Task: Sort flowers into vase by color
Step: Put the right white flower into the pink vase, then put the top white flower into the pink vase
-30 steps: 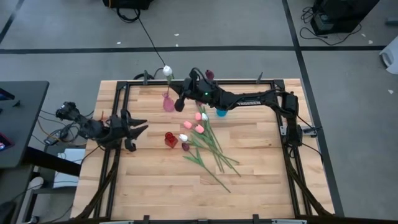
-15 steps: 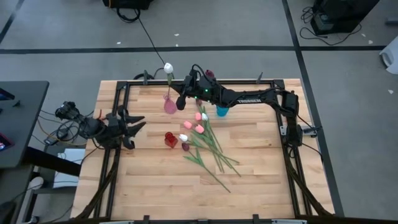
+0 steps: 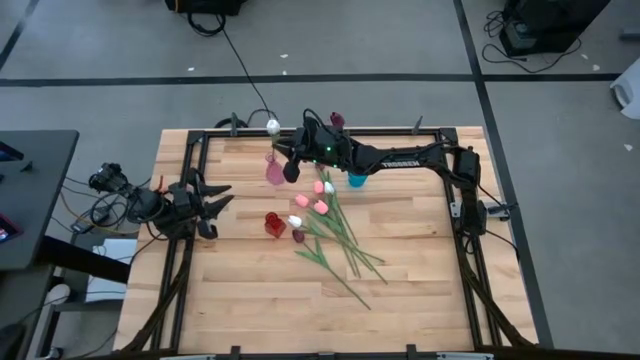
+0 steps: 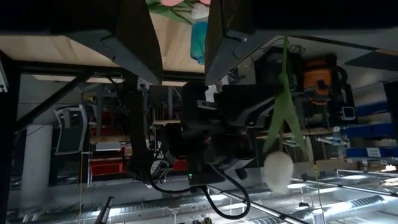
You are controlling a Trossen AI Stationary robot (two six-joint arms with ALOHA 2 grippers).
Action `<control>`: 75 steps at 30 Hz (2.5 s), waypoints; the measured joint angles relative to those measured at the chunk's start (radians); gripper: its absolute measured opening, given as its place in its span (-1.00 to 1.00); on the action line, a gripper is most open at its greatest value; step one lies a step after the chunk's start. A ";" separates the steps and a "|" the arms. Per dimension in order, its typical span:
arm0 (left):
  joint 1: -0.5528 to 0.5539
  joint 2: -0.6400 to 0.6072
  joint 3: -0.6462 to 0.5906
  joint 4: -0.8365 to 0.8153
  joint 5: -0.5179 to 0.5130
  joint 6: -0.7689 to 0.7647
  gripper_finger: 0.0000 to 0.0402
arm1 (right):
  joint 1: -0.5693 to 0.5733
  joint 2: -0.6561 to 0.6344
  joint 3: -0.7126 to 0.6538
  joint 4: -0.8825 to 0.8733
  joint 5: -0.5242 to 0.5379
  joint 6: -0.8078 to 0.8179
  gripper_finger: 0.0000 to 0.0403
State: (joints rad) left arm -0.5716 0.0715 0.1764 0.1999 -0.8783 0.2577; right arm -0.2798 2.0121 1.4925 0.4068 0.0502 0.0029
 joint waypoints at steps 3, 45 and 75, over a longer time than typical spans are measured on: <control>0.000 0.000 0.000 -0.002 0.000 0.000 -0.38 | 0.000 0.000 0.000 -0.007 -0.002 -0.002 -0.41; 0.000 0.000 0.000 -0.147 -0.048 -0.118 -0.38 | 0.413 -0.218 0.150 -1.238 0.322 0.465 -0.02; 0.000 0.000 -0.001 -0.140 -0.048 -0.080 -0.38 | 0.387 -0.059 -0.066 -1.271 0.265 0.887 -0.25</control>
State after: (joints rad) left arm -0.5714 0.0719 0.1757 0.0599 -0.9260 0.1772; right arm 0.1072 1.9535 1.4266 -0.8646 0.3149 0.8902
